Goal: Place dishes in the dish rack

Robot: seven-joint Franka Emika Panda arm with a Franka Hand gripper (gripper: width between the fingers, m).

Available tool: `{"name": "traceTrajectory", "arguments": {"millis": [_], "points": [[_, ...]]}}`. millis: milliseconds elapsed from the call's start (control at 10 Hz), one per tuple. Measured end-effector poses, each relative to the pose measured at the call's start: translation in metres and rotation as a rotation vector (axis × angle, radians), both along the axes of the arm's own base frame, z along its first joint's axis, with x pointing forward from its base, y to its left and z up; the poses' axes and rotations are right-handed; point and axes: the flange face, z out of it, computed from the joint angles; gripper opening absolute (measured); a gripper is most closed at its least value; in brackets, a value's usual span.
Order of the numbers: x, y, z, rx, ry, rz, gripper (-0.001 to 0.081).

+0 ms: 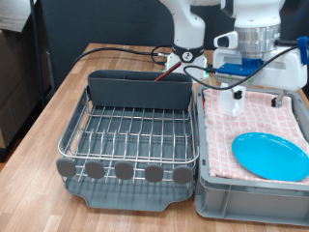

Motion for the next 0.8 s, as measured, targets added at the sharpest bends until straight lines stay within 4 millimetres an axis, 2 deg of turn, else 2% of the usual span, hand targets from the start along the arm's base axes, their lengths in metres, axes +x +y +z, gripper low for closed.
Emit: {"name": "traceTrajectory", "arguments": {"millis": [300,800], "points": [[-0.002,-0.006,-0.039,0.073,-0.052,0.005,0.0803],[-0.006,-0.01,-0.044,0.117,-0.04,0.009,0.0803]]}}
